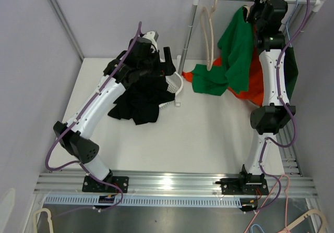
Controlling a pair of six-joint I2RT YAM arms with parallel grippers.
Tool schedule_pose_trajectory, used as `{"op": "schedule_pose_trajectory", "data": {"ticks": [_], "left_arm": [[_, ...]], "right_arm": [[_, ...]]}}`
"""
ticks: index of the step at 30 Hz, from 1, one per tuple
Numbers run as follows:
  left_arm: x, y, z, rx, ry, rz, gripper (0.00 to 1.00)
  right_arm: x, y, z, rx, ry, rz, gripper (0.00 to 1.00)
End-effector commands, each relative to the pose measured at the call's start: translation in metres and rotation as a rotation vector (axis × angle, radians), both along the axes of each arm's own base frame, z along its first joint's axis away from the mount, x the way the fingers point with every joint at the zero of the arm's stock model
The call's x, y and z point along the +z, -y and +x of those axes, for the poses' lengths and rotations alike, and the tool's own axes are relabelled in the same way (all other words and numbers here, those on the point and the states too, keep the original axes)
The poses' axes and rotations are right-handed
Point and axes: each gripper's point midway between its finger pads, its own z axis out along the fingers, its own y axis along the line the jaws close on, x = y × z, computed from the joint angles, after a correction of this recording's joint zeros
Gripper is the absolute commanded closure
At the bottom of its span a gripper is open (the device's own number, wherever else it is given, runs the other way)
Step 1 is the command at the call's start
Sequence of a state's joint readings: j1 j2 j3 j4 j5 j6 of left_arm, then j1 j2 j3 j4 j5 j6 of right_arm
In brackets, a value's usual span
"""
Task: Remove the t-shirt from the hanger
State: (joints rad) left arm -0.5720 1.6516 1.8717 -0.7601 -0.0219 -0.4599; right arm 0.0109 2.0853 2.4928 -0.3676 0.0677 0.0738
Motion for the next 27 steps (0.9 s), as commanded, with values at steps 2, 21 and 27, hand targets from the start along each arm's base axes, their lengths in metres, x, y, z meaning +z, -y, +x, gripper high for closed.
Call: {"op": "schedule_pose_trajectory", "data": {"ticks": [2, 21, 27], "left_arm": [[0.018, 0.006, 0.005, -0.01, 0.064, -0.022, 0.0], [0.055, -0.009, -0.006, 0.003, 0.182, -0.04, 0.0], [0.104, -0.01, -0.026, -0.046, 0.383, -0.092, 0.01]], "right_arm": [[0.02, 0.013, 0.0, 0.0, 0.063, -0.009, 0.94], [0.124, -0.015, -0.082, 0.161, 0.25, 0.079, 1.0], [0.083, -0.01, -0.101, -0.003, 0.074, 0.176, 1.0]]}}
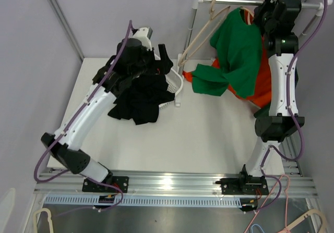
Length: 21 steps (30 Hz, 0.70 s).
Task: Remove the t-shirt from the hanger
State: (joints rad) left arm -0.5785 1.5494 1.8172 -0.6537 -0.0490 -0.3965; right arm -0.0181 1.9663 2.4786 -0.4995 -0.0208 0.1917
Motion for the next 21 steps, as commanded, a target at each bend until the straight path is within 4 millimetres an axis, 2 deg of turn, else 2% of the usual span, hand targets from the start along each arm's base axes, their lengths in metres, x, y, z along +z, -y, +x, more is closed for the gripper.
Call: {"op": "schedule_pose_trajectory", "data": {"ticks": [1, 2, 3, 5, 6, 7, 8, 9, 10, 12, 15, 20, 21], "left_arm": [[0.044, 0.001, -0.024, -0.056, 0.217, -0.031, 0.01], [0.066, -0.001, -0.04, -0.069, 0.283, -0.063, 0.01], [0.072, -0.004, -0.044, -0.06, 0.321, -0.069, 0.01], [0.074, 0.001, -0.054, -0.081, 0.384, -0.069, 0.01], [0.088, -0.006, -0.06, -0.068, 0.434, -0.079, 0.01], [0.086, -0.006, -0.062, -0.065, 0.438, -0.074, 0.01], [0.087, -0.007, -0.063, -0.06, 0.442, -0.072, 0.0], [0.095, -0.009, -0.064, -0.057, 0.454, -0.075, 0.01], [0.088, -0.01, -0.06, -0.048, 0.438, -0.041, 0.01], [0.094, -0.011, -0.06, -0.046, 0.435, -0.026, 0.0], [0.092, -0.01, -0.056, -0.04, 0.424, -0.016, 0.01], [0.088, -0.006, -0.055, -0.05, 0.415, -0.02, 0.0], [0.088, -0.006, -0.055, -0.051, 0.415, -0.016, 0.01]], "right_arm": [[0.064, -0.009, -0.072, -0.072, 0.108, 0.069, 1.0], [0.062, -0.012, -0.078, -0.092, 0.102, 0.082, 1.0], [0.06, -0.015, -0.083, -0.087, 0.099, 0.092, 1.0], [0.058, -0.021, -0.098, -0.062, 0.098, 0.102, 1.0], [0.058, -0.025, -0.101, -0.043, 0.102, 0.1, 1.0], [0.052, -0.025, -0.102, -0.047, 0.093, 0.095, 1.0], [0.056, -0.024, -0.106, -0.048, 0.102, 0.093, 1.0], [0.055, -0.024, -0.106, -0.052, 0.097, 0.088, 1.0], [0.051, -0.024, -0.105, -0.054, 0.075, 0.083, 1.0], [0.051, -0.025, -0.098, -0.046, 0.068, 0.069, 1.0], [0.051, -0.025, -0.086, -0.045, 0.082, 0.043, 1.0], [0.064, -0.028, -0.054, -0.039, 0.147, 0.007, 1.0], [0.081, -0.027, -0.055, -0.041, 0.195, -0.007, 1.0]]}}
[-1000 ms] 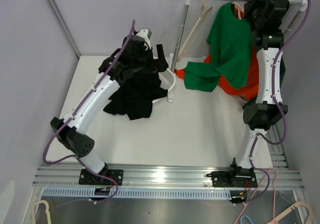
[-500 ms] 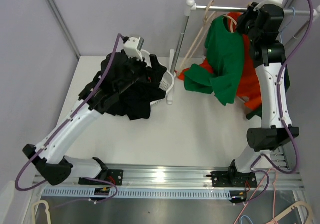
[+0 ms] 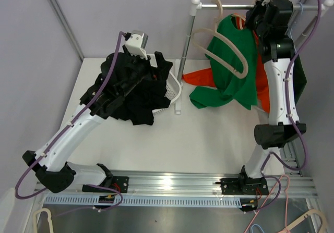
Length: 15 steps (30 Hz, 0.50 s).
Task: Remove the t-shirt from the hanger
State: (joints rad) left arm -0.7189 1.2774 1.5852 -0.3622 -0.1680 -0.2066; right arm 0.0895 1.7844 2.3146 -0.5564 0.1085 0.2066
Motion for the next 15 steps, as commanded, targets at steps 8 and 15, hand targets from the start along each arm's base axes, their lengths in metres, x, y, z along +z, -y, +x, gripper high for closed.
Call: {"op": "schedule_pose_trajectory", "data": {"ticks": [8, 15], "left_arm": [[0.008, -0.006, 0.006, 0.032, 0.043, 0.046, 0.0], [0.004, -0.001, 0.01, 0.028, 0.032, 0.049, 0.01]], "right_arm": [[0.053, 0.005, 0.076, 0.011, 0.339, -0.059, 1.0], [0.079, -0.004, 0.079, 0.044, 0.523, -0.04, 1.0]]}}
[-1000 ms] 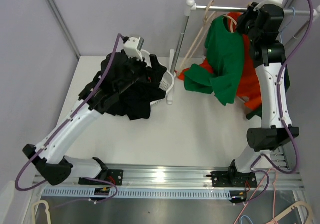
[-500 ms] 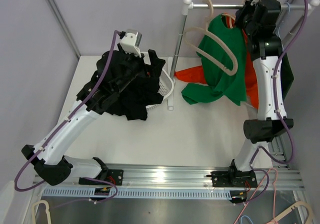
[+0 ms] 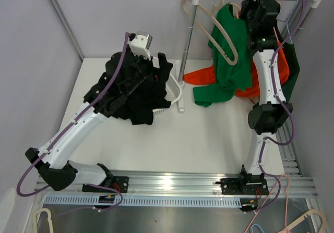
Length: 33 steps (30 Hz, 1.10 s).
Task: Remove the t-shirt from the hanger
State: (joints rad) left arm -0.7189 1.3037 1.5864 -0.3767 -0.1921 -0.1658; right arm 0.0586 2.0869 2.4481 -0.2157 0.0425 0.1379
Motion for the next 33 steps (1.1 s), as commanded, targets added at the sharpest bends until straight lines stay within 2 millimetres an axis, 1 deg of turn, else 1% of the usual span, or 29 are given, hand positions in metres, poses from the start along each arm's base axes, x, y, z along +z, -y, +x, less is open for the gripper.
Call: {"op": "schedule_pose_trajectory", "data": {"ticks": [1, 2, 5, 9, 10, 15, 17, 19, 20, 22, 23, 24, 26, 27, 29, 33], "left_arm": [[0.018, -0.001, 0.002, 0.004, 0.04, -0.016, 0.0], [0.017, 0.0, 0.003, 0.003, 0.036, -0.013, 0.01], [0.016, 0.002, 0.002, -0.005, 0.033, -0.017, 0.01], [0.012, 0.004, 0.002, -0.013, 0.018, -0.017, 0.01], [0.009, 0.005, 0.002, -0.014, 0.012, -0.014, 0.01], [0.009, 0.007, -0.001, -0.028, 0.001, -0.028, 0.01], [0.009, 0.007, -0.001, -0.031, -0.002, -0.032, 0.0], [0.01, 0.008, -0.003, -0.037, -0.005, -0.038, 0.0], [0.01, 0.008, -0.003, -0.038, -0.006, -0.039, 0.0], [0.009, 0.008, -0.003, -0.039, -0.012, -0.04, 0.0], [0.008, 0.009, -0.004, -0.04, -0.015, -0.042, 0.0], [0.01, 0.008, -0.004, -0.04, -0.014, -0.045, 0.01], [0.009, 0.009, -0.005, -0.043, -0.019, -0.047, 0.01], [0.009, 0.009, -0.005, -0.044, -0.02, -0.049, 0.01], [0.009, 0.009, -0.005, -0.046, -0.02, -0.05, 0.0], [0.009, 0.01, -0.005, -0.047, -0.023, -0.054, 0.01]], "right_arm": [[0.1, -0.006, -0.029, 0.024, 0.359, 0.024, 1.0], [0.108, -0.006, -0.032, 0.019, 0.377, 0.023, 1.0], [0.115, -0.008, -0.039, 0.021, 0.386, 0.022, 1.0], [0.127, -0.01, -0.056, 0.022, 0.402, 0.006, 1.0], [0.131, -0.01, -0.064, 0.02, 0.403, 0.001, 1.0], [0.139, -0.013, -0.086, 0.005, 0.395, -0.014, 1.0], [0.146, -0.01, -0.097, -0.01, 0.402, -0.022, 1.0], [0.148, -0.009, -0.102, -0.021, 0.4, -0.023, 1.0], [0.156, -0.008, -0.11, -0.024, 0.413, -0.019, 1.0], [0.16, -0.007, -0.115, -0.026, 0.418, -0.019, 1.0], [0.166, -0.006, -0.12, -0.03, 0.428, -0.02, 1.0], [0.164, -0.005, -0.12, -0.033, 0.411, -0.022, 1.0], [0.169, -0.002, -0.125, -0.05, 0.408, -0.015, 1.0], [0.163, 0.001, -0.124, -0.065, 0.377, -0.014, 1.0], [0.162, 0.005, -0.127, -0.083, 0.363, -0.002, 1.0], [0.148, 0.015, -0.125, -0.139, 0.302, 0.032, 1.0]]}}
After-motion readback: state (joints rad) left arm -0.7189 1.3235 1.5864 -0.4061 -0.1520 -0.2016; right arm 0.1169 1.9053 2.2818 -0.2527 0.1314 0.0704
